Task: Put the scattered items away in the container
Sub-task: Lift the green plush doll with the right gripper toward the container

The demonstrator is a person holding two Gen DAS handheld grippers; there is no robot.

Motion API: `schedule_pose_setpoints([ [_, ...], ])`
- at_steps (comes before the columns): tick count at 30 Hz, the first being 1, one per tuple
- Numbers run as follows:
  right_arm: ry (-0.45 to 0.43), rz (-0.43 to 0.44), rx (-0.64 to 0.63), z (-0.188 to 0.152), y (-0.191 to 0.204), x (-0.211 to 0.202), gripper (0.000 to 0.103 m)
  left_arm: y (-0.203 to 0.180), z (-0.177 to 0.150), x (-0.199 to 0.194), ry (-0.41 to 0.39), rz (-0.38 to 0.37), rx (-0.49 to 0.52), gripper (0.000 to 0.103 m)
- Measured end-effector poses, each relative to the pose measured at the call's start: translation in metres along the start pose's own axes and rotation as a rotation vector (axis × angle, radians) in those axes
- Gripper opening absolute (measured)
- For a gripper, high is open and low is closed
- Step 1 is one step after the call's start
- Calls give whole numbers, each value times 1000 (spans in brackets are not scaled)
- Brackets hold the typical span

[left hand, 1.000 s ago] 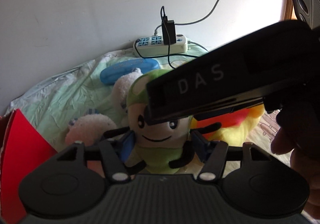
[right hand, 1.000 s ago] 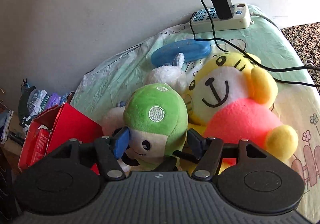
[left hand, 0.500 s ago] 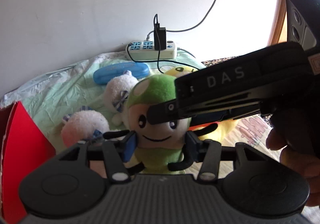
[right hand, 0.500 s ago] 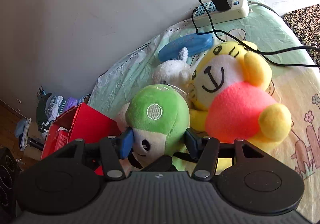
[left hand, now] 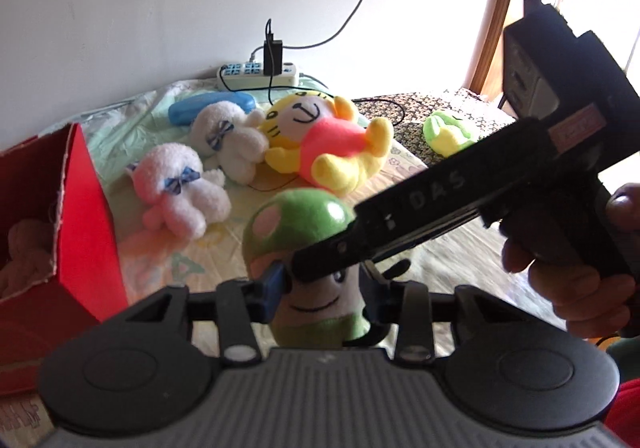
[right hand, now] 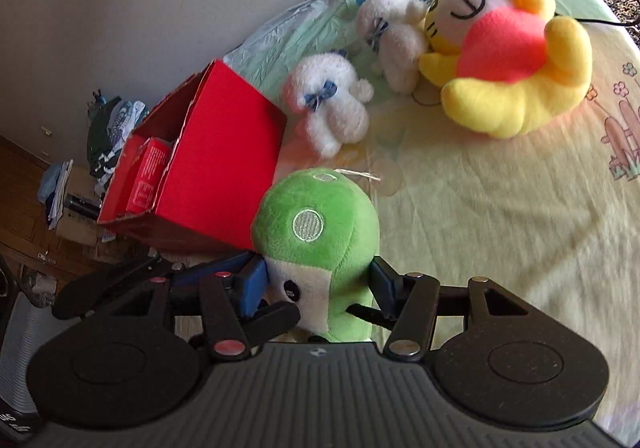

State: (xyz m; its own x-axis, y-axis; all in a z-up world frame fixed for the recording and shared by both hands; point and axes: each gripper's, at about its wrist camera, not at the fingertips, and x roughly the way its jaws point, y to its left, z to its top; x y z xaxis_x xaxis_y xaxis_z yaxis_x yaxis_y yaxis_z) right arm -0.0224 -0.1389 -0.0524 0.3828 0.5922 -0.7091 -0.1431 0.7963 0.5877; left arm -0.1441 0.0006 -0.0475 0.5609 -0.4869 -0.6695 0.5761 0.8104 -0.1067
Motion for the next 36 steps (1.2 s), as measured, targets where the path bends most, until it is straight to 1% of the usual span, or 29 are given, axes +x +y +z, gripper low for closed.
schedule_pose_setpoints([
  [3,10,2,21,-11,11,6,57,5,-14,-13,7,5,11,37],
  [5,19,13,55,-16,16,12,57,15,-22,-22,19,-4,-1,37],
  [7,8,16,73,-21,26,13,57,28,-30,-33,28,8,-4,38],
  [8,-4,10,79,-22,31,14,57,33,-34,-39,32,18,-4,43],
  [9,-14,5,81,-24,37,14,57,40,-39,-47,36,25,-8,53],
  [10,-23,4,75,-25,45,15,57,48,-44,-54,36,26,-14,58],
  [11,-29,0,69,-26,51,17,57,56,-49,-60,36,22,-22,69],
  [12,-35,-3,65,-28,58,20,57,63,-53,-64,38,17,-31,74],
  [14,-36,10,56,-34,72,25,57,77,-61,-67,58,-11,-56,74],
  [17,-27,19,34,-43,96,38,57,92,-69,-68,85,-53,-78,63],
  [18,-30,-1,22,-46,104,42,57,97,-71,-69,89,-53,-79,60],
  [20,-44,-21,-1,-50,117,45,57,106,-73,-76,78,-57,-78,59],
  [23,-65,-6,2,-51,132,46,57,117,-75,-94,42,-59,-55,57],
  [26,-96,14,-8,-48,152,45,57,125,-71,-115,-1,-36,-16,57],
  [28,-127,29,-39,-44,168,43,57,133,-66,-129,-40,-20,-4,57],
  [33,-197,76,-103,-22,203,42,57,158,-43,-158,-128,31,28,57],
  [36,-237,101,-139,-5,221,45,57,173,-28,-170,-167,67,48,56],
])
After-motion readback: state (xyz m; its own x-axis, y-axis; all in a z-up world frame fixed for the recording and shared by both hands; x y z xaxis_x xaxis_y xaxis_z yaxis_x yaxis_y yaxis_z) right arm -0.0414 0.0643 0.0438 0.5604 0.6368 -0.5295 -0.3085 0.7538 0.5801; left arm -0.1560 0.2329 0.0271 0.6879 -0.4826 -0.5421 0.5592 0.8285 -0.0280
